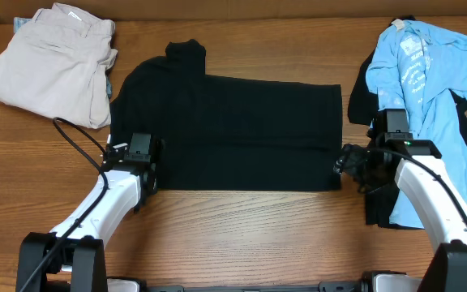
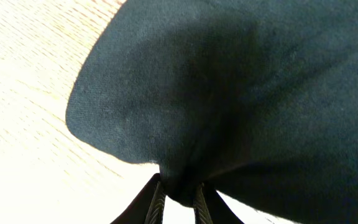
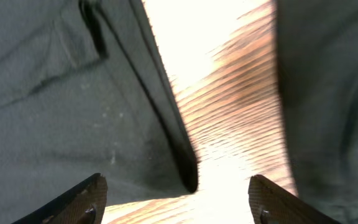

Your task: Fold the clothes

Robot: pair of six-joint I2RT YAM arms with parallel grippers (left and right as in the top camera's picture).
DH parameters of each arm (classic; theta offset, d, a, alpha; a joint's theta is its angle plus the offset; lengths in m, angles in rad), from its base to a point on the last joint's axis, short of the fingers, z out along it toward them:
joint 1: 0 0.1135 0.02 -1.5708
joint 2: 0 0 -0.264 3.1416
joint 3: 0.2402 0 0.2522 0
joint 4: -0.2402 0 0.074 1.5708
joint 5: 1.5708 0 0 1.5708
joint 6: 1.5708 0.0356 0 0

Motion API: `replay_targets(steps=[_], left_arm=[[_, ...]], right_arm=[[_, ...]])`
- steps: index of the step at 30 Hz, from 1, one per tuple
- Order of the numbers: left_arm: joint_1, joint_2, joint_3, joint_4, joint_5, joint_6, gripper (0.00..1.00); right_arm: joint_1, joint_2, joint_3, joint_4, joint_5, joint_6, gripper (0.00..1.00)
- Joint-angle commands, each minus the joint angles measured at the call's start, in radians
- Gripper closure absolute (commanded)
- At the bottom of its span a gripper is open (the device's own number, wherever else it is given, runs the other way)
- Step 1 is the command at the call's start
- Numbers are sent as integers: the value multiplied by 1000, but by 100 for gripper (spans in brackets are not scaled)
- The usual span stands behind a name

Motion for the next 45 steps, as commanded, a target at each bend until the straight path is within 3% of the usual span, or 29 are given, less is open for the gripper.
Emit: replay_targets(steps=[1,7,12,20,28,36,40,43,45], left_arm=[[6,8,29,-21,48,13,82],[6,8,29,-34,70,13,88],[6,8,29,-54,103,12,96],[6,8,29,-79,159,12,96],[6,8,29,-164,193,11,96],[6,8,29,-257,223,-17,95],[6,8,29,-259,223,-21,85],[6,8,50,-277,226,4,69],[6,8,129,-354,225,18,49]], right_arm=[[57,42,-37,29,-61,2,27],[135,55,-72,60,-17,63,43],[135,55,-76,95,44,81,67],[135,101,-111,175,46,89,95],[91,115,-128,113,61,137,96],[-80,115,-128,29,61,151,96],[-147,110,-113,25,0,61,96],[-146,85,-71,-9,-28,26,96],[-145,36,2,-86,-36,0,96]])
